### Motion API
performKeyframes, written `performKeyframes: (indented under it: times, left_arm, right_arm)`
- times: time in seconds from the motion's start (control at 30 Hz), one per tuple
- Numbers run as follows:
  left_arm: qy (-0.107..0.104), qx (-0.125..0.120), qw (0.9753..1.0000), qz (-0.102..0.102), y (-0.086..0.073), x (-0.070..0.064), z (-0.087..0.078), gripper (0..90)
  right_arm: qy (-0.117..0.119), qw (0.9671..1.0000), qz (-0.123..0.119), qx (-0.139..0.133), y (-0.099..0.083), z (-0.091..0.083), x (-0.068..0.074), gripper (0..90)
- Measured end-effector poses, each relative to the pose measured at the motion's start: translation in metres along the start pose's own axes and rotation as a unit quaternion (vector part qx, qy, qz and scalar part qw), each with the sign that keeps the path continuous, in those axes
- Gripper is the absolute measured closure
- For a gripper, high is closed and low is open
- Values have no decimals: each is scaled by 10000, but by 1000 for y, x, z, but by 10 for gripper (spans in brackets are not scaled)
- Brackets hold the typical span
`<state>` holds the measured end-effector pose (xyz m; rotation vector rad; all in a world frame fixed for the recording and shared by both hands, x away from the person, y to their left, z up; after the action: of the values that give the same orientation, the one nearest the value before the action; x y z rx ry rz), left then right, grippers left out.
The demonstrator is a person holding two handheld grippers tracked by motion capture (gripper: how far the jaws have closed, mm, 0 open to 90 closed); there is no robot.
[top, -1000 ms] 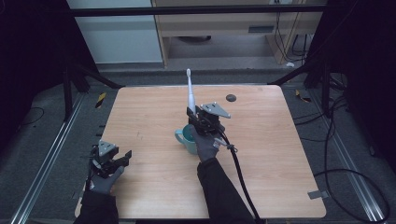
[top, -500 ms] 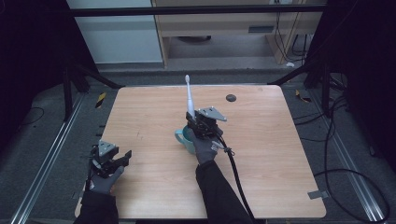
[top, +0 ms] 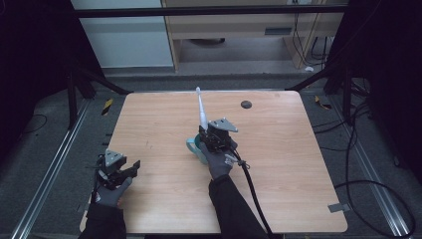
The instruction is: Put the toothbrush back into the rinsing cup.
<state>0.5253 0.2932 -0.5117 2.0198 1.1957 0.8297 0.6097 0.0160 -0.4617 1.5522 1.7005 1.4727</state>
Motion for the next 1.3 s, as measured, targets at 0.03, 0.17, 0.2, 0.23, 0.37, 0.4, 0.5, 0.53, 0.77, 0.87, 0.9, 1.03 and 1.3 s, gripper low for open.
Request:
performKeyframes:
  times: [0.03, 0.17, 0.2, 0.23, 0.37, 0.4, 0.5, 0.53, 0.77, 0.87, 0.9, 1.03, 1.3]
  left_arm:
    - [1, 0, 10000, 3, 0, 0, 0, 438]
    - [-3, 6, 10000, 21, 0, -1, 0, 439]
    - [-2, 7, 10000, 19, 0, -1, 0, 439]
    - [-3, 13, 10000, 21, 0, -1, 0, 439]
    - [-10, 13, 10000, 23, 0, -1, 0, 439]
    - [-10, 13, 10000, 23, 0, -1, 0, 439]
    - [-11, 12, 10000, 20, 0, -1, 0, 439]
    - [-14, 14, 10000, 23, 0, -1, 0, 439]
    - [-17, 2, 10000, 19, 0, -2, -1, 437]
    - [-38, 1, 10000, 3, 0, -2, -1, 436]
    - [-55, 3, 10000, -6, 0, -2, -1, 435]
    - [-92, 33, 10000, -7, -1, -3, 0, 431]
    - [-248, 128, 9996, 77, -3, -8, 4, 418]
  right_arm:
    - [-14, 10000, 11, 37, -1, 0, 0, 662]
    - [-74, 9998, 9, 192, -7, 0, -4, 661]
    - [-77, 9996, 3, 259, -9, 0, -5, 659]
    - [-77, 9996, 3, 259, -9, 0, -5, 659]
    - [-69, 9990, -64, 435, -12, -1, -6, 652]
    - [-69, 9990, -64, 435, -12, -1, -6, 652]
    - [-24, 9992, -131, 364, -8, -6, -4, 614]
    - [-24, 9992, -131, 364, -8, -6, -4, 614]
    - [159, 9992, -321, 175, 9, -34, -7, 352]
    - [378, 9987, -322, 145, 15, -56, -14, 309]
    - [512, 9980, -332, 173, 17, -70, -22, 279]
    - [383, 9973, -580, 256, 16, -95, -51, 240]
    - [49, 9976, -522, 444, -5, -129, -112, 218]
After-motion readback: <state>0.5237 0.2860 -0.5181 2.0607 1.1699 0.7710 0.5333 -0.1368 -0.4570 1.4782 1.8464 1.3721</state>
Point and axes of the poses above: each handheld gripper's, and its own axes: z roughly forward along the jaws, y roughly out of its top, x roughly to its left, the point moved 8 cm from there along z, roughly forward along the jaws, and after that the axes turned 11 degrees about z, right-handed, at the moved point
